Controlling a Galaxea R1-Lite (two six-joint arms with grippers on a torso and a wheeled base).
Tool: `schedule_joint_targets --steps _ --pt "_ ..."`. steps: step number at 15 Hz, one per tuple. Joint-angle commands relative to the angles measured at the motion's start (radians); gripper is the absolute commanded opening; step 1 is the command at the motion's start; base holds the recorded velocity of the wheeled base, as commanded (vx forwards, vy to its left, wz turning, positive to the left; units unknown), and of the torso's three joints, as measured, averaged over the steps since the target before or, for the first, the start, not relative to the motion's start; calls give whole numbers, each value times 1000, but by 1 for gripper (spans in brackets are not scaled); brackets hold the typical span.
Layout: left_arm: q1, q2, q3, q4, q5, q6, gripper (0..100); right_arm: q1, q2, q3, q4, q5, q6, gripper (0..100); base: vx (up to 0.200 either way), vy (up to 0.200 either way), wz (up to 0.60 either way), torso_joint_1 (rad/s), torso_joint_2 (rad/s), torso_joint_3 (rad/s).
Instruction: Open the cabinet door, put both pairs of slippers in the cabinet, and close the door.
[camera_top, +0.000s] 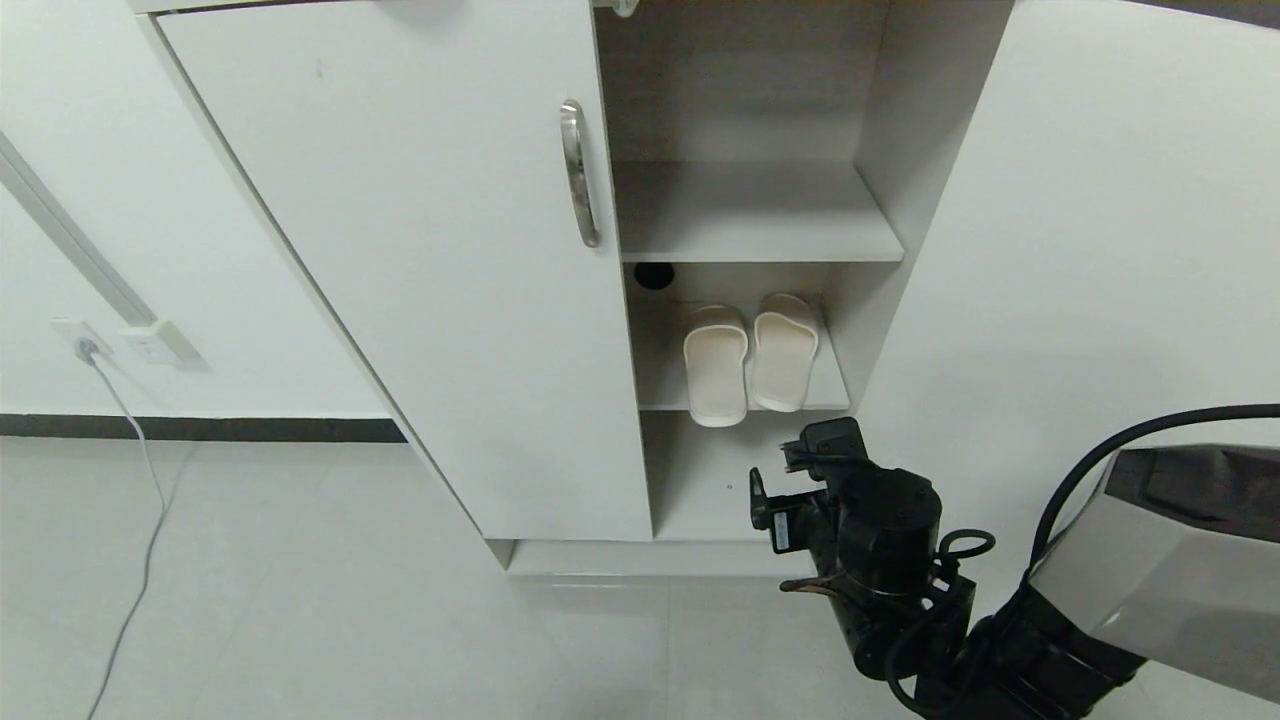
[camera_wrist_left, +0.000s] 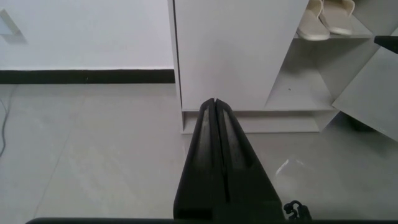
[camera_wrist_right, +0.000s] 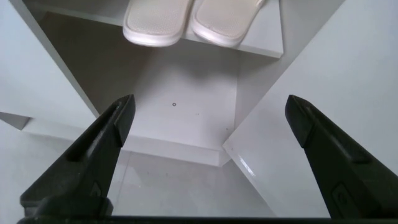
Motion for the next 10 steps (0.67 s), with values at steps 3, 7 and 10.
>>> schedule_joint_targets --steps 3,7,10 --pt "0 1 0 0 0 0 0 1 2 1 0 0 -1 100 0 0 0 0 0 0" --pt "0 1 0 0 -2 1 0 1 -3 1 -2 0 0 100 0 0 0 2 3 113" --pt "0 1 0 0 0 1 0 2 -1 4 -2 1 0 100 0 0 0 2 1 199"
